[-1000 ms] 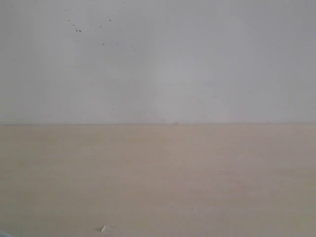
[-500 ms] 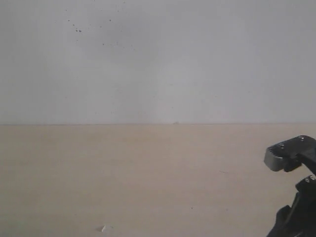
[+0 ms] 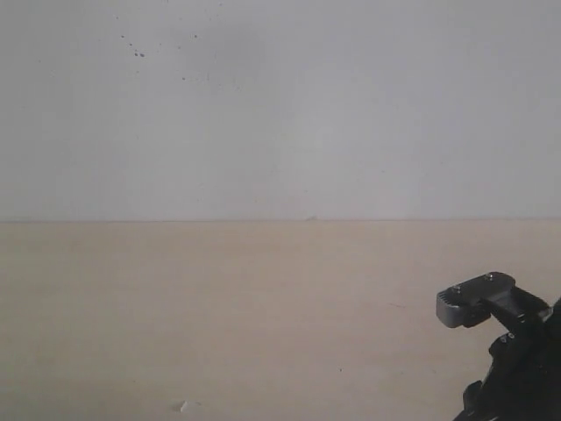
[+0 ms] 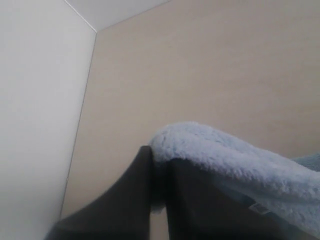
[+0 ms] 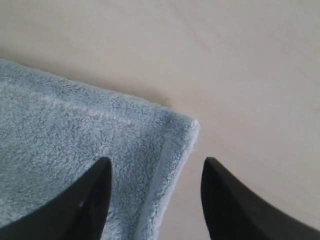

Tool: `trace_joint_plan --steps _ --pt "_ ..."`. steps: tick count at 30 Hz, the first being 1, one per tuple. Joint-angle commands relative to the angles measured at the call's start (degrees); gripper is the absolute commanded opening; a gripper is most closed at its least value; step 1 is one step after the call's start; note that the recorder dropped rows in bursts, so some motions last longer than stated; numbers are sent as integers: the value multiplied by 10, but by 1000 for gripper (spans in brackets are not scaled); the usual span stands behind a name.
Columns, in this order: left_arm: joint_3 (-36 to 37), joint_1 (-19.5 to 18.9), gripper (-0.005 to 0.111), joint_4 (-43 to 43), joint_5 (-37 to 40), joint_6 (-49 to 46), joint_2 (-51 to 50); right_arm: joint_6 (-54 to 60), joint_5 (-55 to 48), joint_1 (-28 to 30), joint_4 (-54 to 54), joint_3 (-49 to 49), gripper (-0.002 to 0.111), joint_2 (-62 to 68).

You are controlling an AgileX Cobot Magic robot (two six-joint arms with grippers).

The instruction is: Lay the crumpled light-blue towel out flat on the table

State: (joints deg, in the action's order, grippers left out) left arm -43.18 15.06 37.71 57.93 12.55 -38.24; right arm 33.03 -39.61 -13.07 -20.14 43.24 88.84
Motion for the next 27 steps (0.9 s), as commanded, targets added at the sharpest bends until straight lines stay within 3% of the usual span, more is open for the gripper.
trace_joint_plan --steps 1,27 --pt "2 3 5 -4 -10 -2 5 5 8 -1 11 2 51 28" --pt "15 3 5 -10 -16 -2 12 38 45 -1 -1 2 51 114"
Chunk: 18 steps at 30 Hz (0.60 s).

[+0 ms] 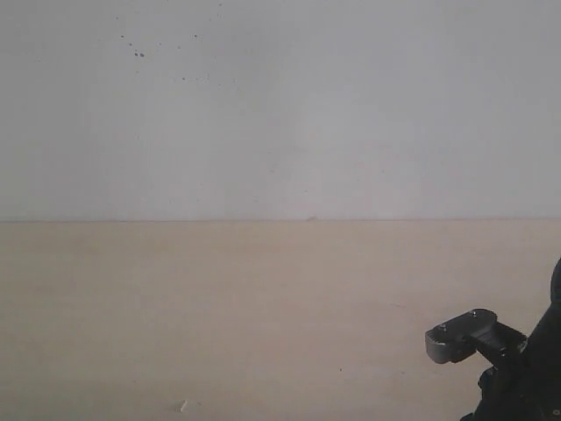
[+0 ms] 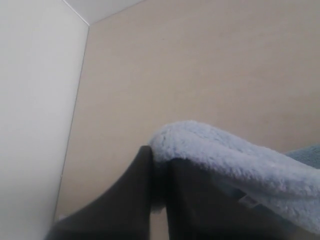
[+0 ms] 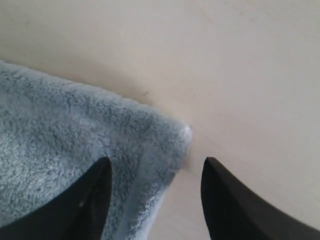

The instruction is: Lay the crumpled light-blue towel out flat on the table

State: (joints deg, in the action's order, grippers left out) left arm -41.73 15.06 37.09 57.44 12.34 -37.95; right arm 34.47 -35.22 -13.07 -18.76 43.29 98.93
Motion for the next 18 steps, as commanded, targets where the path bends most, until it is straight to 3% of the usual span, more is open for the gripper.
trace_joint_plan --steps 1,6,14,18 --pt "0 3 5 -4 -11 0 10 30 1 -1 -20 2 51 19" --pt "0 3 5 -7 -11 0 11 55 0 -1 -51 2 50 35" --pt "0 3 5 -7 -17 0 11 62 -10 -1 -58 2 2 34" --pt "0 3 5 -7 -9 -5 11 45 -8 -1 -53 2 0 6"
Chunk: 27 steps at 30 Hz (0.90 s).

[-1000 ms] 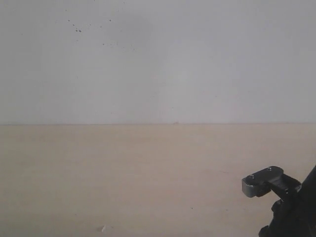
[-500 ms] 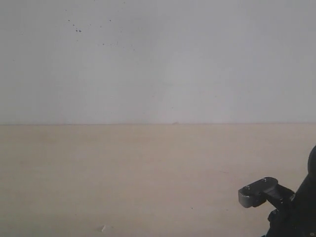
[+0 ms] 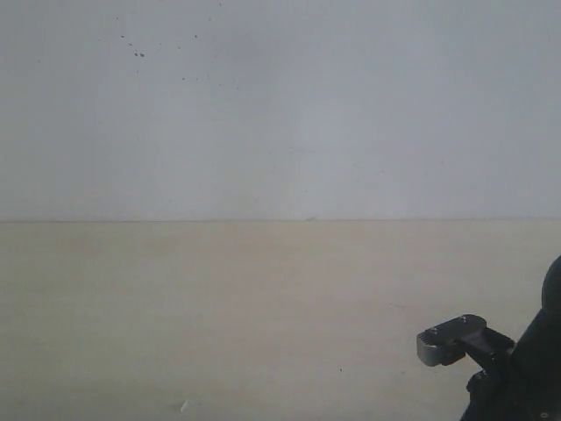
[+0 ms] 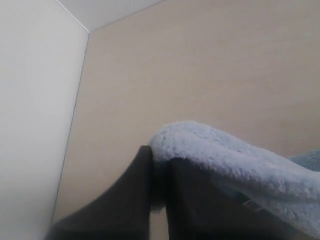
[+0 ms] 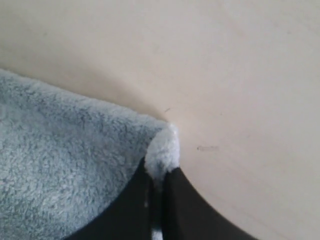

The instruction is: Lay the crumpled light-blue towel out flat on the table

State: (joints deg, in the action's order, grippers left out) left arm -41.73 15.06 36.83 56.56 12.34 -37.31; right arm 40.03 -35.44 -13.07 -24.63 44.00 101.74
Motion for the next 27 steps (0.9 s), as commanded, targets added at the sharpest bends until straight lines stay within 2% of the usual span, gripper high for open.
trace_joint_plan --steps 1,6,13,20,23,27 --pt "0 3 5 -5 4 -9 4 -22 -5 -1 14 -5 0 -37" --pt "0 3 5 -31 33 -36 7 -129 3 -1 103 -5 0 -146" --pt "0 3 5 -47 87 -63 50 -306 -3 -1 260 -5 0 -384" --pt "-29 3 5 -87 116 -83 146 -314 -57 -1 284 -4 0 -629" --pt "-72 3 5 -155 133 -153 187 -315 -115 -1 285 -4 0 -706" --pt "-148 3 5 -243 134 -201 233 -321 -124 -9 298 -2 0 -797"
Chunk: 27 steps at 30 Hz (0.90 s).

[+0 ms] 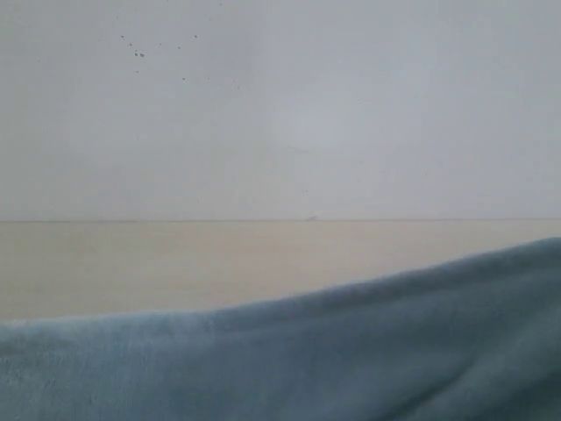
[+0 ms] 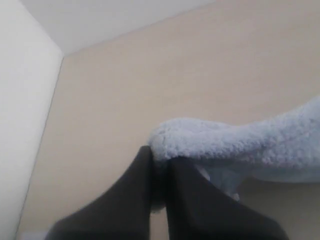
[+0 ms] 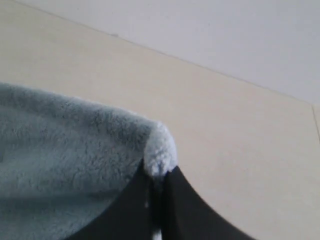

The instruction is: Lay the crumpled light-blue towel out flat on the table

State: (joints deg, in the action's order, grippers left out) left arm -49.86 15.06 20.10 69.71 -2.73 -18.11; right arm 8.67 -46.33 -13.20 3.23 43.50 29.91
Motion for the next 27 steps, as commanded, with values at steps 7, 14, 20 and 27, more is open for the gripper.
trace_joint_plan --steps 7,14,20,27 --pt "-184 3 5 -75 2 -76 58 -33 -55 -17 64 92 0 -138" --pt "-184 4 5 -59 2 -104 41 -87 -140 -82 213 159 0 -99" --pt "-76 17 26 12 -12 -85 -42 -160 -185 -204 379 69 0 -23" --pt "70 17 33 163 -161 36 -179 -385 -91 -261 584 -58 0 115"
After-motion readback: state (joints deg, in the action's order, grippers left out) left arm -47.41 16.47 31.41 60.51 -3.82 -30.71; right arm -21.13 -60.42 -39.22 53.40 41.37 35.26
